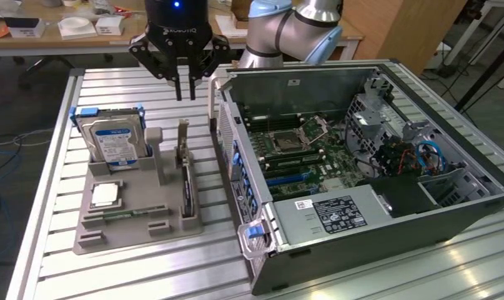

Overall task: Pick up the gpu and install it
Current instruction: 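Pick up the gpu and move the gpu toward the slot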

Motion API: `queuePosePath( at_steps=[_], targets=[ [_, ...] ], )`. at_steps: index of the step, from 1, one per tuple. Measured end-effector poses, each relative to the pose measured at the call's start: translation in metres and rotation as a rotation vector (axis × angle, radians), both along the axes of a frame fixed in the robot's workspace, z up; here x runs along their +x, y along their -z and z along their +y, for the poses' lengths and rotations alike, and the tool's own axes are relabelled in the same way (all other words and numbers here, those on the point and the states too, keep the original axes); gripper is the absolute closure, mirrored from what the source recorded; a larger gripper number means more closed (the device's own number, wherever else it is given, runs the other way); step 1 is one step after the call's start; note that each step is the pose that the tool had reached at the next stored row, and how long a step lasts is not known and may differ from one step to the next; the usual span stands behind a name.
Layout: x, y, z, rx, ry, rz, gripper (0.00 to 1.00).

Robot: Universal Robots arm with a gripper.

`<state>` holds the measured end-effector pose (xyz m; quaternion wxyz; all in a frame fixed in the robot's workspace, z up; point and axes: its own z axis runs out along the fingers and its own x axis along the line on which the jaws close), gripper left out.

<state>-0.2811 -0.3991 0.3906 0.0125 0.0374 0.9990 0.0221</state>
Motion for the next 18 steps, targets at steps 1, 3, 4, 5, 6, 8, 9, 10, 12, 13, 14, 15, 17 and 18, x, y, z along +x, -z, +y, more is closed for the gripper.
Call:
queuePosePath(
  at_steps=[1, 3, 4, 5, 6, 8, 9, 10, 12, 13, 14, 15, 17, 18],
  targets=[
    [0.0000, 0.0000, 0.0000, 0.0000, 0.000, -0.0001, 0.71],
    [0.0000, 0.0000, 0.0000, 0.0000, 0.000, -0.0003, 0.65],
    [0.0000, 0.0000, 0.0000, 0.0000, 0.000, -0.0004, 0.65],
    [0.0000, 0.0000, 0.0000, 0.0000, 0.000, -0.0004, 0.58],
    [0.0000, 0.0000, 0.0000, 0.0000, 0.000, -0.0004, 0.58],
    [0.0000, 0.0000, 0.0000, 0.0000, 0.000, -0.0005, 0.52],
    [0.0000, 0.0000, 0.0000, 0.0000, 0.000, -0.0004, 0.46],
    [0.0000, 0.0000, 0.0000, -0.0001, 0.000, -0.0004, 0.46],
    [0.0000, 0.0000, 0.0000, 0.0000, 0.000, -0.0005, 0.40],
    [0.0000, 0.0000, 0.0000, 0.0000, 0.000, -0.0004, 0.40],
    [0.0000, 0.0001, 0.0000, 0.0000, 0.000, -0.0004, 0.40],
    [-0.0001, 0.0007, 0.0000, -0.0001, 0.000, -0.0003, 0.40],
    [-0.0001, 0.0023, -0.0006, 0.0000, 0.000, -0.0003, 0.40],
    [-0.0001, 0.0029, -0.0015, -0.0001, 0.000, -0.0003, 0.40]
  ],
)
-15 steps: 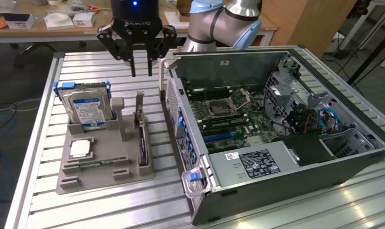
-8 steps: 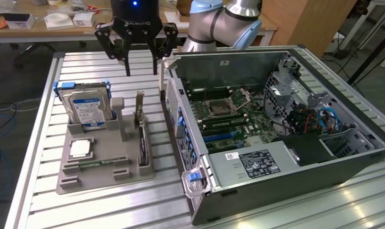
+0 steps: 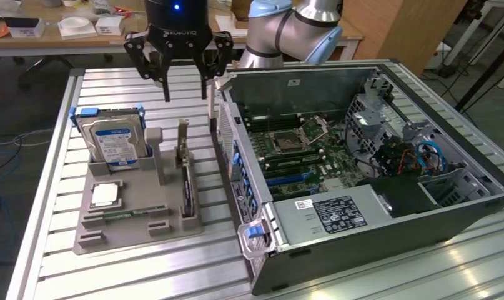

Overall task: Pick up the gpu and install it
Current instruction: 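Pick up the gpu and move the gpu toward the slot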

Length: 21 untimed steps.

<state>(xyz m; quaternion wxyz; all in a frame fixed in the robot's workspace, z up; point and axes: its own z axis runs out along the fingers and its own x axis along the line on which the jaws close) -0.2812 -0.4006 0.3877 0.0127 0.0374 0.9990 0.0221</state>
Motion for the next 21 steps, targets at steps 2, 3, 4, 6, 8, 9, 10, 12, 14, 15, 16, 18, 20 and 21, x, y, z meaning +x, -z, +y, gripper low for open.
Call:
queuePosePath(
  at_steps=[2, 3, 4, 6, 8, 9, 10, 12, 14, 15, 16, 18, 20, 21],
  targets=[
    [0.000, 0.0012, -0.0023, 0.0001, 0.000, -0.0001, 0.40],
    [0.000, 0.0020, -0.0038, 0.0001, 0.000, -0.0001, 0.40],
    [0.000, 0.0028, -0.0052, 0.0001, 0.000, -0.0001, 0.40],
    [0.000, 0.0048, -0.0078, 0.0001, 0.000, -0.0001, 0.40],
    [0.000, 0.0073, -0.0101, 0.0001, 0.000, -0.0001, 0.40],
    [0.000, 0.0086, -0.0111, 0.0001, 0.000, -0.0002, 0.40],
    [0.000, 0.0100, -0.0121, 0.0001, 0.000, -0.0001, 0.40],
    [0.000, 0.0130, -0.0136, 0.0001, 0.000, -0.0002, 0.40],
    [0.000, 0.0156, -0.0144, 0.0000, 0.000, -0.0001, 0.40],
    [0.000, 0.0169, -0.0146, 0.0000, 0.000, -0.0001, 0.40],
    [0.000, 0.0179, -0.0148, 0.0001, 0.000, -0.0001, 0.40],
    [0.000, 0.0180, -0.0149, -0.0001, 0.000, 0.0000, 0.40],
    [0.000, 0.0181, -0.0149, -0.0001, 0.000, 0.0000, 0.40],
    [0.000, 0.0181, -0.0149, 0.0000, 0.000, -0.0001, 0.40]
  ],
)
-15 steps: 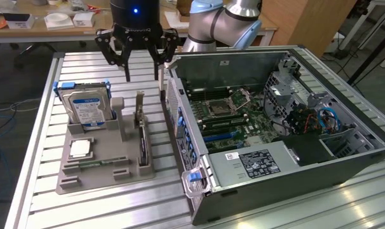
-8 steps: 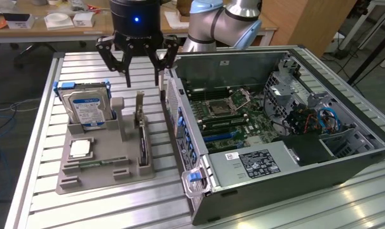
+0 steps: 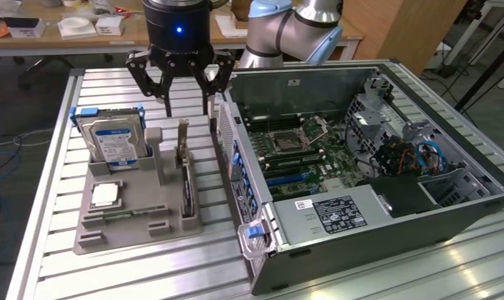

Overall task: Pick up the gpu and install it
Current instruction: 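Pick up the gpu and move the gpu toward the slot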

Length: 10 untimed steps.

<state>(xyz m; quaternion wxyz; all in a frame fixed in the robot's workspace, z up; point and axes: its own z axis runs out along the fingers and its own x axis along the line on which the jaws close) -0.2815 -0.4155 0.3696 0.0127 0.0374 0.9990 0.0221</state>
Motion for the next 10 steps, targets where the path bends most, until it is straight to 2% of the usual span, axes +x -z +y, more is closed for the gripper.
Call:
queuePosePath(
  at_steps=[5, 10],
  targets=[
    [0.0000, 0.0004, 0.0000, 0.0002, 0.000, -0.0002, 0.40],
    [0.0000, 0.0065, 0.0000, 0.0001, 0.000, -0.0002, 0.40]
  ],
)
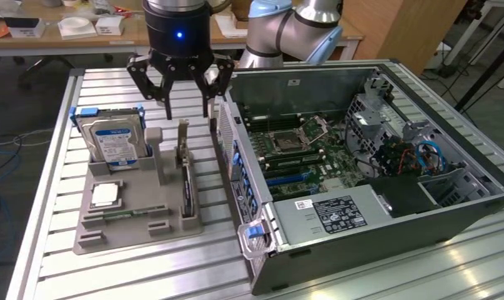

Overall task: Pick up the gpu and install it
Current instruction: 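Pick up the gpu and move the gpu toward the slot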

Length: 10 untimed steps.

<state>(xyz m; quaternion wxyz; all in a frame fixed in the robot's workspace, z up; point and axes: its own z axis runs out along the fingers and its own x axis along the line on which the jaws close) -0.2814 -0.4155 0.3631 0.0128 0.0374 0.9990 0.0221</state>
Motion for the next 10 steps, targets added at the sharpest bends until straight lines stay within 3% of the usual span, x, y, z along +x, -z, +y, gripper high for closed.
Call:
queuePosePath(
  at_steps=[10],
  targets=[
    [0.000, 0.0155, 0.0000, 0.0000, 0.000, 0.0001, 0.40]
  ],
)
